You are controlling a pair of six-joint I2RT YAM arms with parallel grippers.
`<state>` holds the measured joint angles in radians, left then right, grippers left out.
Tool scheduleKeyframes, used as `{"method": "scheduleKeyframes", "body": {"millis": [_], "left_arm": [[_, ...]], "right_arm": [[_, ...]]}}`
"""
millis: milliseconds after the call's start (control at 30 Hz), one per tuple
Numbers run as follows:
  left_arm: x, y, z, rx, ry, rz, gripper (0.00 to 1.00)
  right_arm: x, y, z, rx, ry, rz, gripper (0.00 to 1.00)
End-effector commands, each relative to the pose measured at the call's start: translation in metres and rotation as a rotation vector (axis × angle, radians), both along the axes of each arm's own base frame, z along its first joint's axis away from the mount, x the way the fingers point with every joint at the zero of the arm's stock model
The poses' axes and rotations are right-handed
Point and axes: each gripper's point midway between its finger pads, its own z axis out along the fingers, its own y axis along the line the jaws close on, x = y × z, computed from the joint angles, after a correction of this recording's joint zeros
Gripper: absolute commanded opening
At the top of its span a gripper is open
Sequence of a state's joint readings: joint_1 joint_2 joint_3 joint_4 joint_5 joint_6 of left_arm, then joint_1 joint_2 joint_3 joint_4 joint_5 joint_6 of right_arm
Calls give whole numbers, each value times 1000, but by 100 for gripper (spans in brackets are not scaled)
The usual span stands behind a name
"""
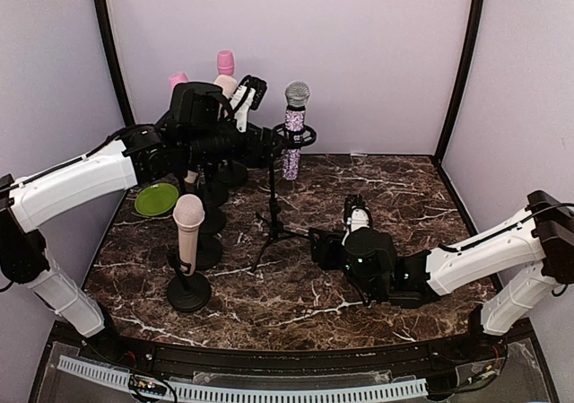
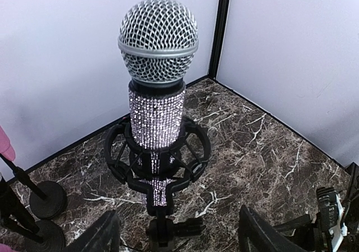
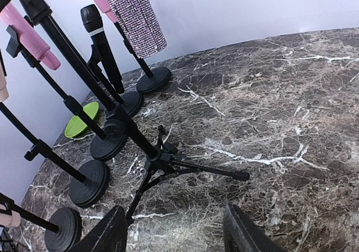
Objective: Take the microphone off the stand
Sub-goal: Adjust the microphone stand with the microphone at the center of the board.
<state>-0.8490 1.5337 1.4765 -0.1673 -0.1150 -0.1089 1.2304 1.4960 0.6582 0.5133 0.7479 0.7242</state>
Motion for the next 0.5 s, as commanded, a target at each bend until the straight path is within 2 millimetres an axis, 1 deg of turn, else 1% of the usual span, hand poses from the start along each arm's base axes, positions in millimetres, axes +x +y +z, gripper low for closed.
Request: {"method": "scheduleKeyframes", "body": {"millis": [0,100,133,167,200,233,300,333,367,400,433,467], "left_arm": [[-21,17,29,-35,-27,-33,77],[-35,19,39,-29,-25,-97,83],[-44,17,44,-15,-13,-145,85],[-52,18,41,16,11,-182,85],[-54,18,57,6,-6,-194,87],[-60,19,54,37,11,-225,87],[-61,28,82,31,-28,-239,89],[-60,31,88,31,-36,-239,90],[-54,41,98,25,-51,-227,90],[-50,48,104,19,-59,-214,90],[-40,62,111,10,-71,-178,91],[-37,71,117,3,-83,-156,91]], "right_arm": [[-1,6,16,44,-12,8,62],[-2,6,24,58,-26,18,64],[-2,5,27,61,-30,19,65],[-2,4,29,63,-37,17,65],[-1,3,31,64,-41,15,65],[-1,1,32,63,-44,13,66],[0,0,34,59,-50,11,66],[0,-1,35,59,-52,12,67],[1,0,36,59,-53,16,68],[1,2,37,58,-56,28,70],[0,5,38,57,-58,49,72],[-1,9,41,60,-62,70,74]]}}
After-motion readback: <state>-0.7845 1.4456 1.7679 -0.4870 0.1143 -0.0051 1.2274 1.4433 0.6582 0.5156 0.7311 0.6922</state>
